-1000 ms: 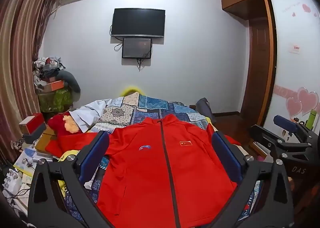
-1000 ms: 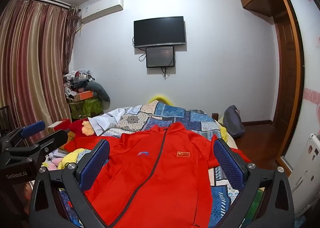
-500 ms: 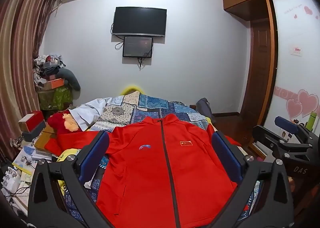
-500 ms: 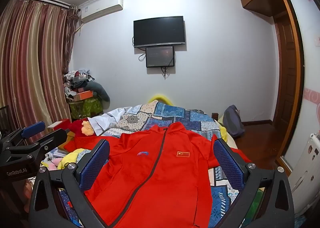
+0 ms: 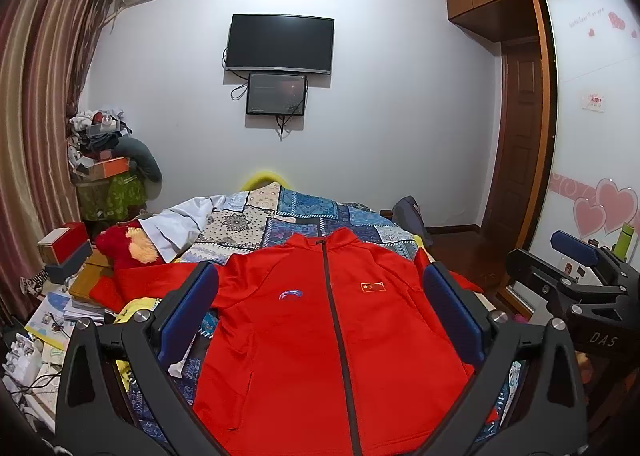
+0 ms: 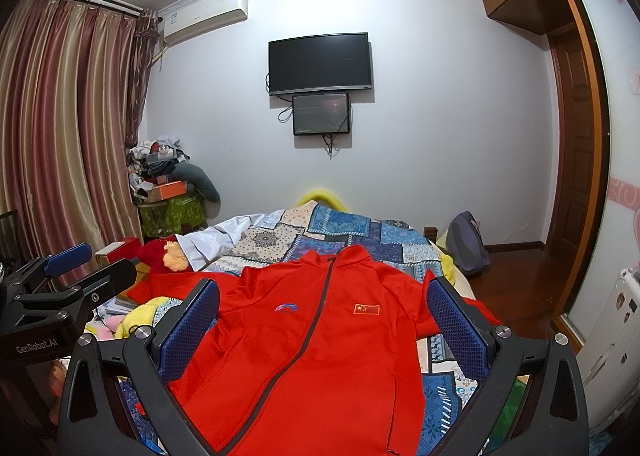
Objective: Fold large clothes
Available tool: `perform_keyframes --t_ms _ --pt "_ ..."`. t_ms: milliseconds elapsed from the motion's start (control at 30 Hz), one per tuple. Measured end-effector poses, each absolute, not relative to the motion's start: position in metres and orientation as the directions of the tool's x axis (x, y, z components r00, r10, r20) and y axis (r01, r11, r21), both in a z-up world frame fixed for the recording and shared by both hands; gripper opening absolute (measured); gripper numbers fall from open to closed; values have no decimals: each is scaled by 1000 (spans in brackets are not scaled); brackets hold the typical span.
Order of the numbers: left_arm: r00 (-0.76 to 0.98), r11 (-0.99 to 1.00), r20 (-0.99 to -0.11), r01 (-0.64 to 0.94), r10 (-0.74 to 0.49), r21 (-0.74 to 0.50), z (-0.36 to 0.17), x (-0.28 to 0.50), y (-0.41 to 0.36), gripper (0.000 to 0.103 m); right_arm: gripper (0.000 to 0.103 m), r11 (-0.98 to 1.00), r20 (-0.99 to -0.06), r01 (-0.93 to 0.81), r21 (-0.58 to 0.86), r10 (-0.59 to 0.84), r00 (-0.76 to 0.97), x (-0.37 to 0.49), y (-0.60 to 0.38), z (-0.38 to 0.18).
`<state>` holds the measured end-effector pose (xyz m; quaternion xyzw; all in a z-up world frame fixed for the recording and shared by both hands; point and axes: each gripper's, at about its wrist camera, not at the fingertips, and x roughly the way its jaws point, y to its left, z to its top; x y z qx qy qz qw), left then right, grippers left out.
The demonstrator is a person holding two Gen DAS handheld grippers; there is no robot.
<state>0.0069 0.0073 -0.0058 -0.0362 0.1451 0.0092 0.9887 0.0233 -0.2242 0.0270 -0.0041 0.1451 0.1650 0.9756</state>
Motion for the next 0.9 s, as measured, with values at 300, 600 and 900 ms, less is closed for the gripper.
perform_keyframes --t_ms 300,600,900 --pt "958 997 -287 -32 10 -74 -3 8 7 103 103 945 -284 -324 38 321 903 22 -223 28" --pt "956 996 -295 -36 9 -85 -4 10 10 103 103 946 -282 -324 34 320 905 22 -222 28" --pt "955 995 -298 -40 11 -91 -2 13 13 103 103 945 -282 -324 33 320 905 22 -221 28"
